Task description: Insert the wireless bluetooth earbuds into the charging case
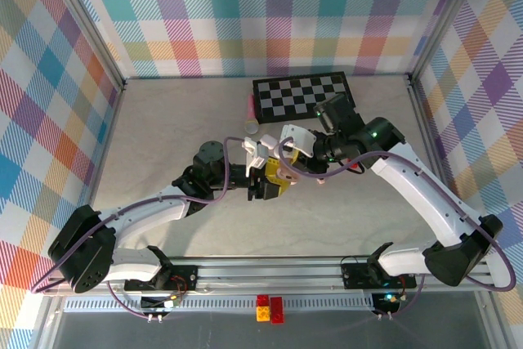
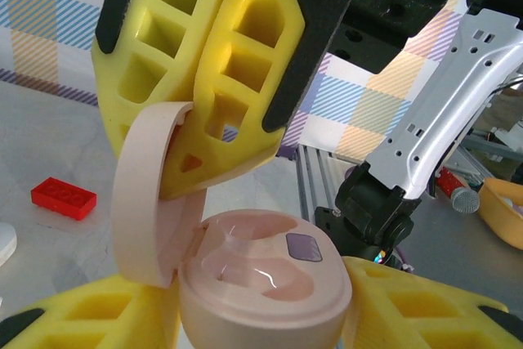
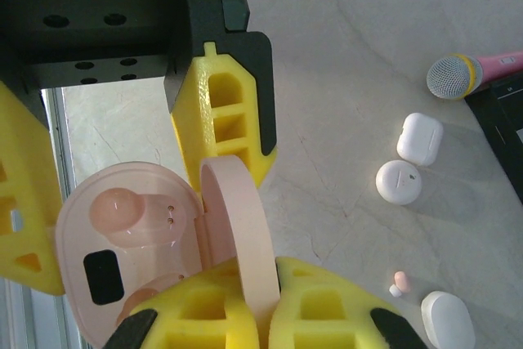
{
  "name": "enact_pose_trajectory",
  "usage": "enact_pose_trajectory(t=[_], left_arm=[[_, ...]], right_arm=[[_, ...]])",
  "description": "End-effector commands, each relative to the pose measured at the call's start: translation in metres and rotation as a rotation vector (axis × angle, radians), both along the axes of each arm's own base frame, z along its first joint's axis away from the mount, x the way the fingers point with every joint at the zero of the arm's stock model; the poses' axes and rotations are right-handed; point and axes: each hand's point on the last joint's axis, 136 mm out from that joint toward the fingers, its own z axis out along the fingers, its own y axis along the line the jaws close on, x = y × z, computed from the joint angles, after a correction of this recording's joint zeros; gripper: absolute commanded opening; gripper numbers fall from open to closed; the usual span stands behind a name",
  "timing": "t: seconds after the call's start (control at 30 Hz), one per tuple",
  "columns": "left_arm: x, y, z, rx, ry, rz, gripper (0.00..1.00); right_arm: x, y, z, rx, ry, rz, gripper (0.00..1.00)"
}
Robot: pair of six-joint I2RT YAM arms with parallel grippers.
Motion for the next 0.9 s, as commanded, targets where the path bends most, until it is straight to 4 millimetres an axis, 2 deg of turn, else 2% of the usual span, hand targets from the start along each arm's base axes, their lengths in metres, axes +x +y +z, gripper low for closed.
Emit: enact_pose_trajectory(t=[0.0, 0.4, 0.5, 0.57, 0.67, 0.77, 0.87], left_arm=[[-0.001, -0.002, 0.015, -0.023, -0.041, -0.025, 0.50], [-0.002, -0.001, 0.015, -0.016, -0.047, -0.028, 0.35], [-0.001, -0.002, 0.016, -0.020, -0.048, -0.024, 0.34], [0.002, -0.002, 0.015, -0.023, -0.039, -0.014, 0.34], [0.005, -0.001, 0.016, -0.039, -0.031, -0.001, 0.34], [0.010, 0.002, 0.020, -0.069, -0.030, 0.020, 0.34], [0.015, 0.005, 0.020, -0.077, -0.028, 0.042, 0.34]], right_arm=[[-0.001, 0.007, 0.012, 0.029, -0.020, 0.029, 0.00], [-0.002, 0.010, 0.022, 0.073, -0.036, 0.031, 0.00], [-0.002, 0.010, 0.025, 0.093, -0.041, 0.017, 0.14], [-0.003, 0.010, 0.029, 0.109, -0.043, 0.011, 0.30], [-0.007, 0.009, 0.039, 0.151, -0.049, 0.000, 0.47], [-0.013, 0.007, 0.053, 0.223, -0.055, -0.007, 0.58], [-0.020, 0.001, 0.072, 0.332, -0.046, -0.026, 0.64]])
